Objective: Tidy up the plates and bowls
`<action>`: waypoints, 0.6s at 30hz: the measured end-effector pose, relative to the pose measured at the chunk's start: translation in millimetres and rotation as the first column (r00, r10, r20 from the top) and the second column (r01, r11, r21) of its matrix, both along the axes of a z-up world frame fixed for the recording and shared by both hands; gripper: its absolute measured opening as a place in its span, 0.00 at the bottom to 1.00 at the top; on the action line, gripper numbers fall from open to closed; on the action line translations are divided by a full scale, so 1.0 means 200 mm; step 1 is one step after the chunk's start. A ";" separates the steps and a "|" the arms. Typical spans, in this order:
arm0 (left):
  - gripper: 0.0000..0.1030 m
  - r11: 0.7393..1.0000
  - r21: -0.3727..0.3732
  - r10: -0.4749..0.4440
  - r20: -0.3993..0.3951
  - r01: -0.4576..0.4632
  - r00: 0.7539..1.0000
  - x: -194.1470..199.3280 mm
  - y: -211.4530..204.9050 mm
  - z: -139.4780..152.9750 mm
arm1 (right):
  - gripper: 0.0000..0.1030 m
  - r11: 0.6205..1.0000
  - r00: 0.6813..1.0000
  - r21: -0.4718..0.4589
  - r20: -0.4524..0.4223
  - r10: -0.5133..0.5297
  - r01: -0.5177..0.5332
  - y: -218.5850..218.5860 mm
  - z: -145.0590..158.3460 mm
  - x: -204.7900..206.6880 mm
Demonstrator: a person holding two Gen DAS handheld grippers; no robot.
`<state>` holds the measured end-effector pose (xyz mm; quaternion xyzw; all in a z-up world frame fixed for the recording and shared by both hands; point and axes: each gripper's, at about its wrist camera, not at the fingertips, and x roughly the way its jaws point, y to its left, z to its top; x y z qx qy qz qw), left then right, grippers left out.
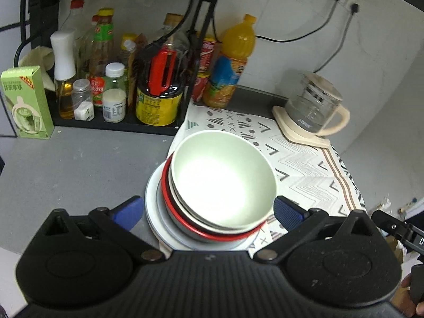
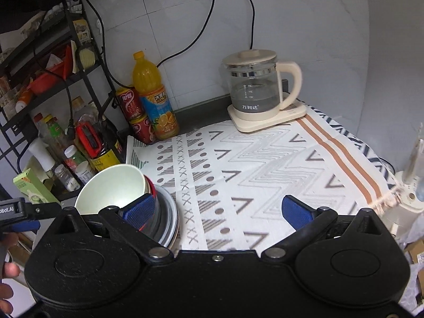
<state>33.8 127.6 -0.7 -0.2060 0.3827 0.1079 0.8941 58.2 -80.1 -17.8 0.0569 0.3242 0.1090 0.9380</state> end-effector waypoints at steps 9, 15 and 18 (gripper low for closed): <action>1.00 0.997 0.041 -0.059 0.025 0.058 0.998 -0.17 -0.08 0.05 | 1.00 0.998 0.997 -0.007 0.057 -0.059 0.060 -0.01 0.05 -0.29; 1.00 0.994 0.080 -0.082 0.050 0.078 0.995 -0.29 -0.12 0.11 | 1.00 0.996 0.992 -0.023 0.087 -0.089 0.091 -0.02 0.07 -0.42; 1.00 0.992 0.082 -0.101 0.057 0.096 0.993 -0.33 -0.14 0.13 | 1.00 0.993 0.990 -0.008 0.087 -0.113 0.114 -0.04 0.08 -0.48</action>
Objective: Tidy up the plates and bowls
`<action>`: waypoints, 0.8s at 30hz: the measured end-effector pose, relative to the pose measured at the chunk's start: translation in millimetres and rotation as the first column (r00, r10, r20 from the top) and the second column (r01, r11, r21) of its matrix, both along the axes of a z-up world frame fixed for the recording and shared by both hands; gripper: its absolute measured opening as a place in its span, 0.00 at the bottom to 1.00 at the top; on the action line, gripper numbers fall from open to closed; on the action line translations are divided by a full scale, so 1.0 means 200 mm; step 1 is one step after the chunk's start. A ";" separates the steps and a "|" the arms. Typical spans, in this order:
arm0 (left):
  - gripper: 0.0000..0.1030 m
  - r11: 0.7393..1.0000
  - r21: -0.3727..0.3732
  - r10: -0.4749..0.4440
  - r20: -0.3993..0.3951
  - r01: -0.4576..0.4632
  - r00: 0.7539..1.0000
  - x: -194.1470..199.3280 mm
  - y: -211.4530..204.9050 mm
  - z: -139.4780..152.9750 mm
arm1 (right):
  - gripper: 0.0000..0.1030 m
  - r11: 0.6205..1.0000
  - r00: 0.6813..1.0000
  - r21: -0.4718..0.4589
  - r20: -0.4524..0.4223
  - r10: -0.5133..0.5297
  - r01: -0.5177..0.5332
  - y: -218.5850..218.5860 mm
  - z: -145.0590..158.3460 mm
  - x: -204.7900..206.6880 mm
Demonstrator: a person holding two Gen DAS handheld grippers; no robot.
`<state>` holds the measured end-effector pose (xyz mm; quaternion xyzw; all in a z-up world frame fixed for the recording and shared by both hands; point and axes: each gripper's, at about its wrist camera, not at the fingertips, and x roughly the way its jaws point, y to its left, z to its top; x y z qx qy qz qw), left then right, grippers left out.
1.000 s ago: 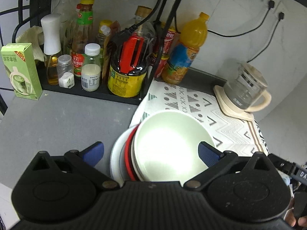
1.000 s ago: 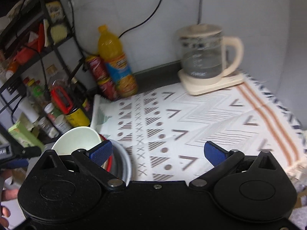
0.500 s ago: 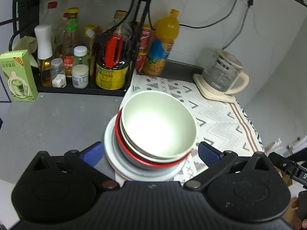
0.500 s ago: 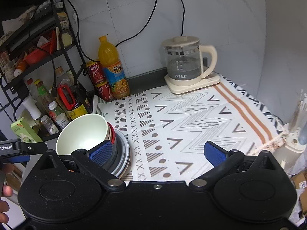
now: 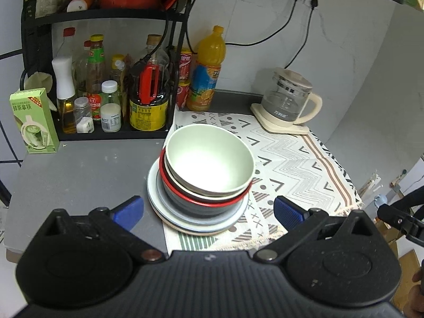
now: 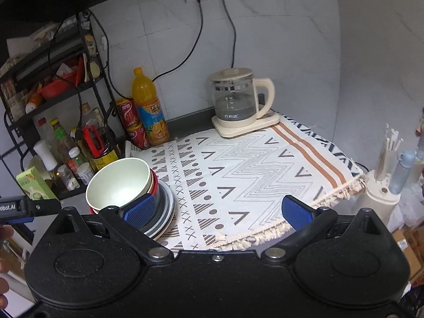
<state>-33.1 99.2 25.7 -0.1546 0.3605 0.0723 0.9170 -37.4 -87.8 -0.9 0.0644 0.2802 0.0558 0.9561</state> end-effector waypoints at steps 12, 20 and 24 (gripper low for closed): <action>1.00 0.997 0.072 -0.021 0.041 0.018 0.999 -0.21 -0.13 0.08 | 1.00 1.000 0.999 -0.015 0.033 -0.005 0.006 0.00 0.04 -0.23; 1.00 0.991 0.125 -0.052 0.070 0.043 0.996 -0.33 -0.19 0.10 | 1.00 0.998 0.998 -0.049 0.043 0.039 -0.037 0.04 0.05 -0.35; 1.00 0.988 0.142 -0.062 0.053 0.054 0.997 -0.36 -0.22 0.09 | 1.00 0.995 0.996 -0.065 0.033 0.079 -0.077 0.06 0.04 -0.39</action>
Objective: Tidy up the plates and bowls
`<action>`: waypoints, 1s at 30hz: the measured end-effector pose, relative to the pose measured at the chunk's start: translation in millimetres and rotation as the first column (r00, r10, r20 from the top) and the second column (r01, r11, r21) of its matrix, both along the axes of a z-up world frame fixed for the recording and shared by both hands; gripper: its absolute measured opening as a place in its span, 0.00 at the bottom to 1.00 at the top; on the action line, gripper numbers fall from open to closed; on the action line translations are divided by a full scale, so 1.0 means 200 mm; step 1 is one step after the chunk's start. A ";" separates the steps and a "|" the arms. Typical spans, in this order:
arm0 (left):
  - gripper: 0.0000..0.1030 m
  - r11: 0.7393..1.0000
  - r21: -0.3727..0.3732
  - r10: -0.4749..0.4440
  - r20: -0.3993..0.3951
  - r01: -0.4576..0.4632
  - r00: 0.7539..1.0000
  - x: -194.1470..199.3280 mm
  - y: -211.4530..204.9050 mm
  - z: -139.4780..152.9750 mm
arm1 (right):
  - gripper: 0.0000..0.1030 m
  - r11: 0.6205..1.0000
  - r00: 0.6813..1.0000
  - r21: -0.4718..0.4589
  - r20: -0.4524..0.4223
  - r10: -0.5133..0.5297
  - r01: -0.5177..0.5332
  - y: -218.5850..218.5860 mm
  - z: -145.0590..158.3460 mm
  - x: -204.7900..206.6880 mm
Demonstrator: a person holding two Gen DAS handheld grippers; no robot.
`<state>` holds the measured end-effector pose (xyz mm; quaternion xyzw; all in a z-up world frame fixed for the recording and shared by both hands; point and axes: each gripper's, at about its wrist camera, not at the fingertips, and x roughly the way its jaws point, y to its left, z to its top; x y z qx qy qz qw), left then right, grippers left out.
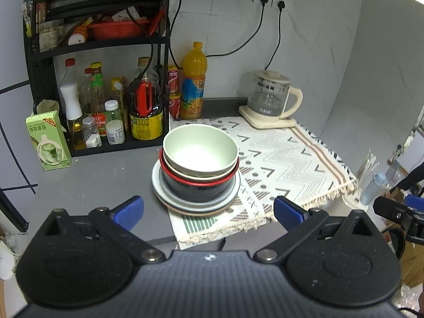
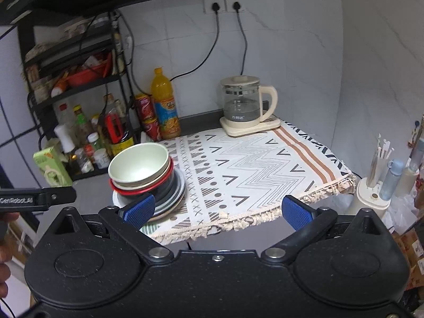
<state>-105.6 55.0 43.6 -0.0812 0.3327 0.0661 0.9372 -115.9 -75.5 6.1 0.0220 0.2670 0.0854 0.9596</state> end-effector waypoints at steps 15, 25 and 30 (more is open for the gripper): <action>1.00 0.998 0.060 0.019 0.013 -0.020 1.000 -0.18 -0.16 -0.01 | 1.00 0.997 0.997 -0.018 -0.039 0.071 -0.072 -0.03 -0.03 -0.05; 1.00 0.998 0.069 0.002 0.024 -0.004 1.000 -0.19 -0.14 0.00 | 1.00 0.998 0.997 -0.006 -0.046 0.066 -0.067 -0.07 -0.05 -0.05; 1.00 0.998 0.066 -0.008 0.023 0.006 1.000 -0.18 -0.14 -0.01 | 1.00 0.997 0.996 -0.018 -0.044 0.071 -0.072 -0.06 -0.05 -0.05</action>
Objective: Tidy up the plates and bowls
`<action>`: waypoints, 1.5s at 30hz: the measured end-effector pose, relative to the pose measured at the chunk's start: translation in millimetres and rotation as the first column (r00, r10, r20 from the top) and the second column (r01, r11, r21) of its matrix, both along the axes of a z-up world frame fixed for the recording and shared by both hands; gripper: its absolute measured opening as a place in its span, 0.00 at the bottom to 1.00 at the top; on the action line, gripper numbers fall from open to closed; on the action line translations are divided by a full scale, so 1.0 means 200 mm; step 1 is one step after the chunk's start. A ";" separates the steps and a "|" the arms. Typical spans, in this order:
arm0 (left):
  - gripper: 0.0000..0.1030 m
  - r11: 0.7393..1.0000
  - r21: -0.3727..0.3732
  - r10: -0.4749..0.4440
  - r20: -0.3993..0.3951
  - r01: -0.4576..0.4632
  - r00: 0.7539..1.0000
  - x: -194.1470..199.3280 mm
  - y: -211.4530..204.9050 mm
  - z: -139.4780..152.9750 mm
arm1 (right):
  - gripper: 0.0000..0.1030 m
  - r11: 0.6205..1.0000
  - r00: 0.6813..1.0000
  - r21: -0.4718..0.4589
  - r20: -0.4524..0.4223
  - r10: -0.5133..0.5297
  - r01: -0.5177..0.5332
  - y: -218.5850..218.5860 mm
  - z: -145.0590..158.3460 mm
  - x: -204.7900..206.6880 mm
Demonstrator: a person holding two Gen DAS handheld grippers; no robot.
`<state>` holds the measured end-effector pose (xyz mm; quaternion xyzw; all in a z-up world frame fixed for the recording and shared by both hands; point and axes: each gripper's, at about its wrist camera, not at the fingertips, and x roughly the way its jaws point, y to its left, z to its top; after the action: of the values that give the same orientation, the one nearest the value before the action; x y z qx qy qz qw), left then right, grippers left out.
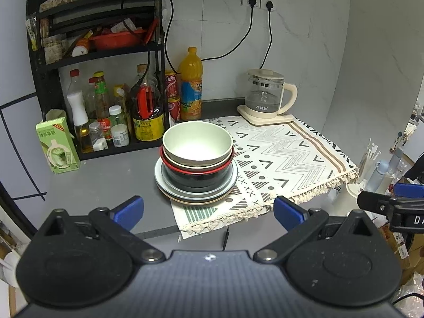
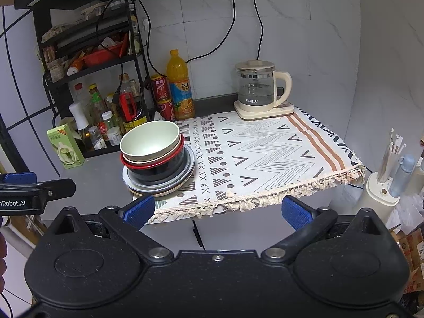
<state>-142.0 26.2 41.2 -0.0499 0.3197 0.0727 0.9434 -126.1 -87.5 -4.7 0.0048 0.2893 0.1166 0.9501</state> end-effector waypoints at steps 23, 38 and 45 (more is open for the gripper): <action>1.00 1.000 -0.012 0.019 -0.009 -0.019 1.000 -0.01 0.06 -0.01 | 1.00 1.000 1.000 -0.008 -0.011 -0.004 0.004 0.04 0.00 0.01; 1.00 1.000 -0.025 0.015 -0.009 -0.015 1.000 -0.02 0.08 -0.02 | 1.00 1.000 1.000 -0.018 -0.010 0.000 0.000 0.05 0.00 0.01; 1.00 1.000 -0.027 0.012 -0.009 -0.013 1.000 -0.02 0.07 -0.02 | 1.00 1.000 1.000 -0.020 -0.010 -0.002 0.002 0.04 0.01 0.01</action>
<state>-146.7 40.0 37.1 -0.0643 0.3244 0.0745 0.9408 -123.9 -78.8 -3.4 -0.0037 0.2953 0.1128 0.9487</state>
